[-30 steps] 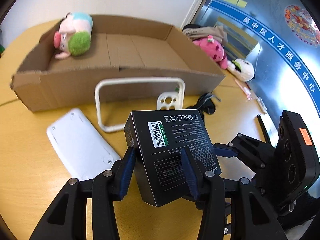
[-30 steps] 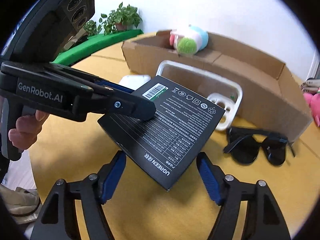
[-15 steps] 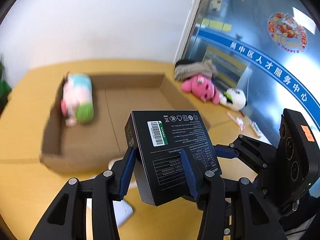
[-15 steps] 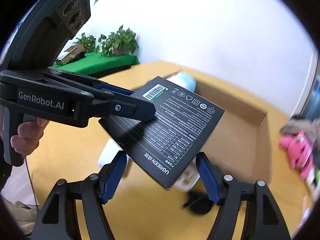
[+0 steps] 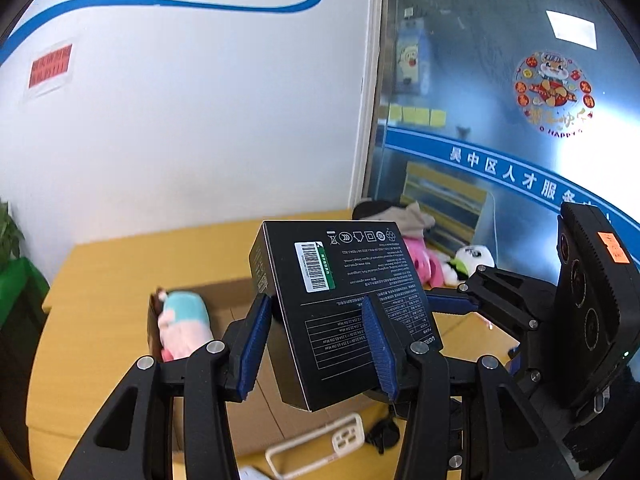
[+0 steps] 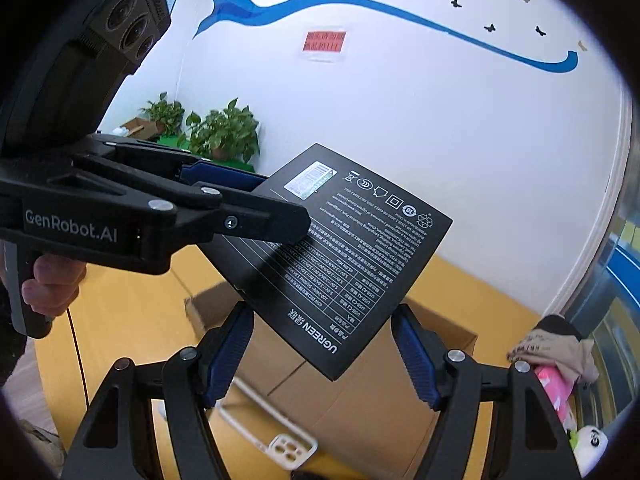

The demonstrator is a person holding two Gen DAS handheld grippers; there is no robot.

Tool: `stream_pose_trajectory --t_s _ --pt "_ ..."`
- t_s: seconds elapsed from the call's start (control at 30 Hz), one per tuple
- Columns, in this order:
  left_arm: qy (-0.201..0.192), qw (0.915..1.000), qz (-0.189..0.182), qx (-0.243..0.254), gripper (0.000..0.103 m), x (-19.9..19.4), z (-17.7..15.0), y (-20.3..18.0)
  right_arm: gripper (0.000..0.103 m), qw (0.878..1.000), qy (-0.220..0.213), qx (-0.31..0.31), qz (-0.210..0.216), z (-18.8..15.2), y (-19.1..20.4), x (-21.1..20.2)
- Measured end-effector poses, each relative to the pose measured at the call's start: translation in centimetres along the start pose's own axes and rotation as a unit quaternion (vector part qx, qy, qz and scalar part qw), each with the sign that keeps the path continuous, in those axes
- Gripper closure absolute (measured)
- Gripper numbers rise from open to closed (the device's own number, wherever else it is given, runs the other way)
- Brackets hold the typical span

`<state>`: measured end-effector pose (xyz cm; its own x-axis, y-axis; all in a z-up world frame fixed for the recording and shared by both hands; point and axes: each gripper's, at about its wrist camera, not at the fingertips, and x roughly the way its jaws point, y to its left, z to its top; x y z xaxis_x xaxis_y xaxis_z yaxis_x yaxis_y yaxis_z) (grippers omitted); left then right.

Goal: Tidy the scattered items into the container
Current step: 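Lift the black box with both grippers and carry it over the cardboard box, then lower the black box into the cardboard box and open both grippers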

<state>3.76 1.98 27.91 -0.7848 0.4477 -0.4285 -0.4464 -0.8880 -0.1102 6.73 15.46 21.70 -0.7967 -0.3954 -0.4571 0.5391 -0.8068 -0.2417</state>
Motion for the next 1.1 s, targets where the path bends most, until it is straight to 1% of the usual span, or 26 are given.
stream_pose_trajectory --t_s 0.13,0.3,0.47,0.63,0.83,1.0,1.1 --pt "-0.011 0.9999 -0.006 -0.004 0.053 0.4 2.5 1.1 0.032 1.000 -0.011 -0.006 -0.006 2.1 -1.3 0.4" --pt "-0.024 0.9997 -0.002 0.004 0.053 1.3 4.8 1.8 0.032 1.000 -0.017 -0.014 -0.011 4.2 -2.8 0.9" --pt "-0.021 0.9997 0.004 0.009 0.053 3.5 7.1 3.2 0.032 1.000 -0.015 -0.010 -0.006 5.6 -4.5 2.7" --pt "-0.012 0.9999 0.006 0.003 0.053 6.8 8.6 5.4 0.032 1.000 -0.006 -0.010 0.004 6.6 -6.5 5.4" --pt "0.009 0.9999 0.012 -0.006 0.053 11.6 9.8 8.1 0.032 1.000 0.008 -0.005 0.016 7.1 -8.8 9.9" --pt "0.033 0.9993 0.017 -0.007 0.053 16.2 10.1 9.7 0.032 0.999 0.023 0.010 0.029 6.7 -11.0 14.5" --pt "0.044 0.9987 0.015 -0.017 0.053 18.9 9.6 10.7 0.032 0.999 0.034 0.017 0.035 6.1 -12.0 17.2"
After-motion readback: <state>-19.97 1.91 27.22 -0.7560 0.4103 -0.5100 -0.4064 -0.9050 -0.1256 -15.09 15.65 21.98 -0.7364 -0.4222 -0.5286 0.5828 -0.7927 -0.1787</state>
